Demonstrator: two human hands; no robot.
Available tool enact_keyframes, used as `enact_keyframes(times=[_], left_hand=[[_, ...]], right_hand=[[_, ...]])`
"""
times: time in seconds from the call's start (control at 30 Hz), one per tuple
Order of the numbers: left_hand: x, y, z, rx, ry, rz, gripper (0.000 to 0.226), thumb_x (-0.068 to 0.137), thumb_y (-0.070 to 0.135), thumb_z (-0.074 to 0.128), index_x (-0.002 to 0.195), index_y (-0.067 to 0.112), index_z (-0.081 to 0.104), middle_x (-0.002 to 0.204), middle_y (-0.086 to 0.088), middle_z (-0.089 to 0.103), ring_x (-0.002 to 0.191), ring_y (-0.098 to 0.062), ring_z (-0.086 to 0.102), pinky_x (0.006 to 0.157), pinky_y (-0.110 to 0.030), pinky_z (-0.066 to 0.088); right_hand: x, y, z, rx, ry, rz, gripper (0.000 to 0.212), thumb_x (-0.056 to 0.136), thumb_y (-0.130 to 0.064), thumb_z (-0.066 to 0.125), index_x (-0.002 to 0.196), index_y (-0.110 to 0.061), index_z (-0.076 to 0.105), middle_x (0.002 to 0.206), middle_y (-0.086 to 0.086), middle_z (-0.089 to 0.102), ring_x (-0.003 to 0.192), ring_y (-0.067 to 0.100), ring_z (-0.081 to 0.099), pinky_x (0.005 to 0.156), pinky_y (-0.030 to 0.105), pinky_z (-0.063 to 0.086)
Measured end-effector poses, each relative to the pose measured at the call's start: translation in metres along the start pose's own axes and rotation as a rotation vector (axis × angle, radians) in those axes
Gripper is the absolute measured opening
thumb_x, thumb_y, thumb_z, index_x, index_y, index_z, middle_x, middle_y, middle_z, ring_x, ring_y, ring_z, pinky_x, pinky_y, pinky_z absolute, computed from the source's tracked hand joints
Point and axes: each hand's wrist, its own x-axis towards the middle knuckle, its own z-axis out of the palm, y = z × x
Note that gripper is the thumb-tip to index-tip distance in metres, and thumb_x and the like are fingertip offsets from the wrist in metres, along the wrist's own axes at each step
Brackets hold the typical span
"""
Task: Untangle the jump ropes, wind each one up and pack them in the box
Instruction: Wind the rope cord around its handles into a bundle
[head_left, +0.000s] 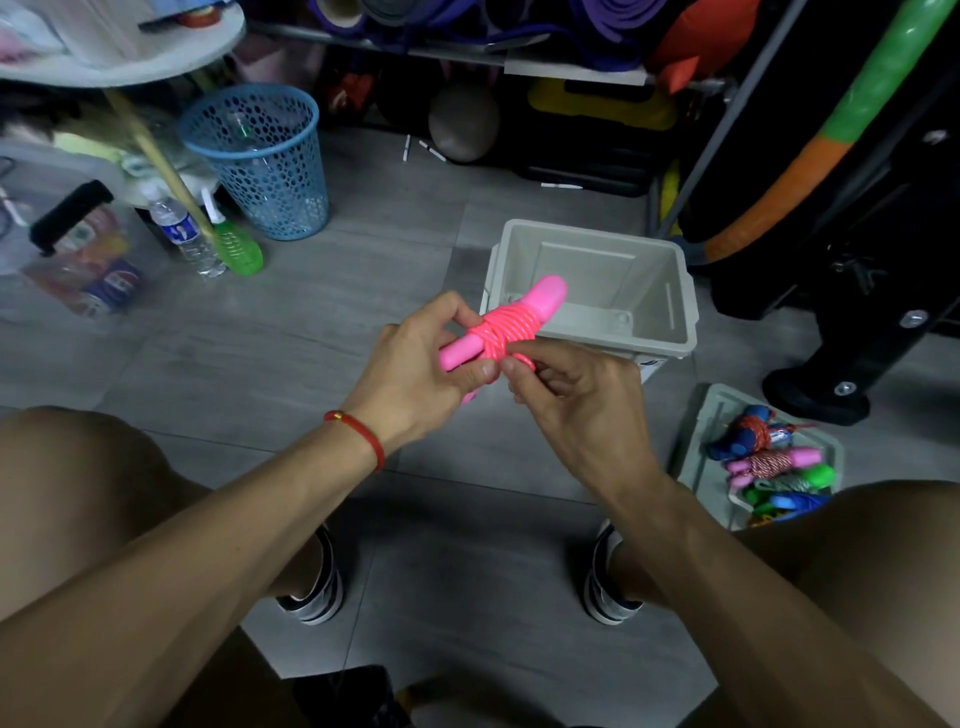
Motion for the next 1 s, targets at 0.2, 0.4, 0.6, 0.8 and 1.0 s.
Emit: enact_keyframes(times=[0.2, 0.4, 0.6, 0.8, 1.0], left_hand=[[0.001, 0.001, -0.005, -0.023, -0.004, -0.004, 0.03, 0.082, 0.021, 0.081, 0.1, 0.024, 0.057, 0.069, 0.004, 0.074, 0.064, -0.015, 0.071, 0.067, -0.041, 0.058], [0.0, -0.001, -0.005, -0.089, -0.066, 0.03, 0.038, 0.072, 0.03, 0.081, 0.102, 0.032, 0.057, 0.075, 0.002, 0.072, 0.064, -0.015, 0.066, 0.068, -0.049, 0.059], [0.001, 0.009, 0.001, -0.136, -0.068, 0.08, 0.041, 0.075, 0.021, 0.086, 0.106, 0.025, 0.059, 0.085, 0.004, 0.073, 0.075, -0.013, 0.072, 0.068, -0.031, 0.058], [0.004, 0.008, -0.002, -0.11, -0.052, 0.067, 0.037, 0.074, 0.017, 0.082, 0.105, 0.028, 0.063, 0.09, 0.005, 0.073, 0.082, -0.013, 0.074, 0.078, -0.04, 0.061], [0.007, 0.007, -0.002, 0.041, 0.024, 0.142, 0.043, 0.066, 0.019, 0.081, 0.107, 0.024, 0.07, 0.104, 0.001, 0.059, 0.084, -0.011, 0.068, 0.08, -0.025, 0.059]], right_hand=[[0.001, -0.005, -0.005, 0.095, -0.083, -0.045, 0.017, 0.088, -0.013, 0.073, 0.104, -0.013, 0.077, 0.083, -0.002, 0.075, 0.073, 0.008, 0.071, 0.073, 0.028, 0.061], [0.002, 0.001, -0.004, 0.147, -0.071, 0.017, 0.018, 0.085, -0.016, 0.08, 0.102, -0.009, 0.077, 0.079, 0.0, 0.077, 0.069, 0.007, 0.073, 0.07, 0.037, 0.061], [0.004, -0.007, 0.0, -0.117, 0.137, -0.125, 0.011, 0.086, -0.021, 0.079, 0.086, -0.01, 0.075, 0.073, 0.0, 0.072, 0.063, 0.012, 0.066, 0.062, 0.034, 0.056], [0.006, -0.006, 0.005, -0.176, 0.171, -0.224, 0.018, 0.093, -0.017, 0.072, 0.11, -0.01, 0.076, 0.089, 0.003, 0.067, 0.072, 0.01, 0.058, 0.068, 0.032, 0.055], [0.003, -0.005, 0.013, -0.142, 0.165, -0.213, 0.034, 0.09, -0.007, 0.072, 0.124, -0.008, 0.07, 0.086, 0.006, 0.064, 0.068, 0.016, 0.059, 0.067, 0.033, 0.055]])
